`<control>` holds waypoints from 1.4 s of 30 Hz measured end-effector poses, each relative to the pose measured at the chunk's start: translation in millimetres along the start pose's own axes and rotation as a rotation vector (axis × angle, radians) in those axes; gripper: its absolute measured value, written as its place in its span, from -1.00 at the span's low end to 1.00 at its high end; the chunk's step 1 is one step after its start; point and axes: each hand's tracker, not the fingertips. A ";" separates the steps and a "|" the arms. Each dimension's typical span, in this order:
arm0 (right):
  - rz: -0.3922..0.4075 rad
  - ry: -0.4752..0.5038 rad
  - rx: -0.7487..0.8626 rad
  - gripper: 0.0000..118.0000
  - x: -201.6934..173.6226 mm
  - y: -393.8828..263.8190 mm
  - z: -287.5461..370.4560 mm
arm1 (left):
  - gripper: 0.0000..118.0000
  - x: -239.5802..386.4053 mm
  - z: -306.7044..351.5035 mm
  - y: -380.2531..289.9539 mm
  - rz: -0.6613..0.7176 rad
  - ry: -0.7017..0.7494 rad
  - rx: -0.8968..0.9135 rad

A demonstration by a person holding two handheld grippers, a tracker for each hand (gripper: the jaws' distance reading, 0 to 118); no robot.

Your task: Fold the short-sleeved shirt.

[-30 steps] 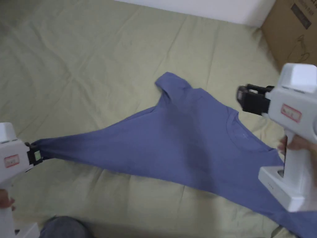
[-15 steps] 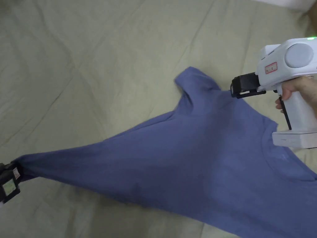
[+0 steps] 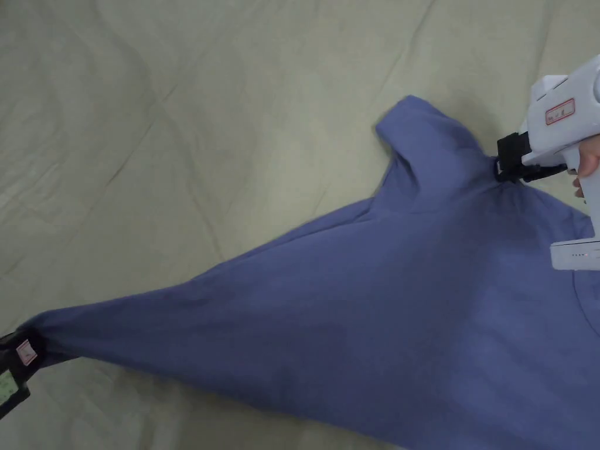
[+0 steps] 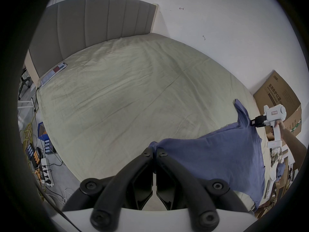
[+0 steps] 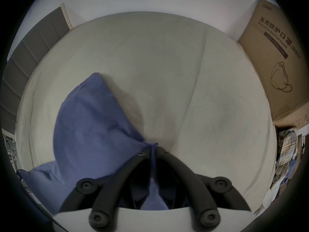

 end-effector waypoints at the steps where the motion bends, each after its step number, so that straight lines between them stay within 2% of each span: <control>1: 0.005 -0.009 0.004 -0.94 -2.9 -1.0 5.3 | -1.00 0.3 -0.2 -0.4 0.003 0.001 -0.002; 5: 0.027 -0.009 0.049 -0.94 -4.8 -8.4 56.3 | -1.00 0.8 7.4 0.7 0.008 -0.014 0.008; 9: 0.020 0.044 0.152 -0.94 1.3 -28.1 141.0 | -1.00 1.4 22.9 4.8 0.001 -0.054 0.030; 12: -0.017 0.060 0.228 -0.94 8.4 -57.2 218.1 | -1.00 4.7 40.0 11.1 -0.018 -0.089 0.044; 16: -0.038 0.064 0.349 -0.94 22.9 -112.6 324.8 | -1.00 12.8 79.6 27.4 -0.043 -0.192 0.108; 20: -0.107 0.065 0.488 -0.94 48.5 -174.9 422.0 | -1.00 30.9 129.7 49.7 -0.098 -0.280 0.205; 26: -0.166 -0.024 0.728 -0.94 61.3 -266.6 544.5 | -1.00 64.3 215.8 89.7 -0.143 -0.397 0.393; 32: -0.223 -0.119 0.883 -0.94 73.7 -317.5 624.9 | -1.00 92.4 293.0 133.1 -0.165 -0.451 0.556; 37: -0.239 -0.163 0.929 -0.94 77.6 -316.1 660.7 | -1.00 114.6 328.5 182.0 -0.177 -0.455 0.590; 42: -0.238 -0.224 0.968 -0.94 71.9 -278.8 675.8 | -1.00 146.5 340.2 221.9 -0.244 -0.314 0.637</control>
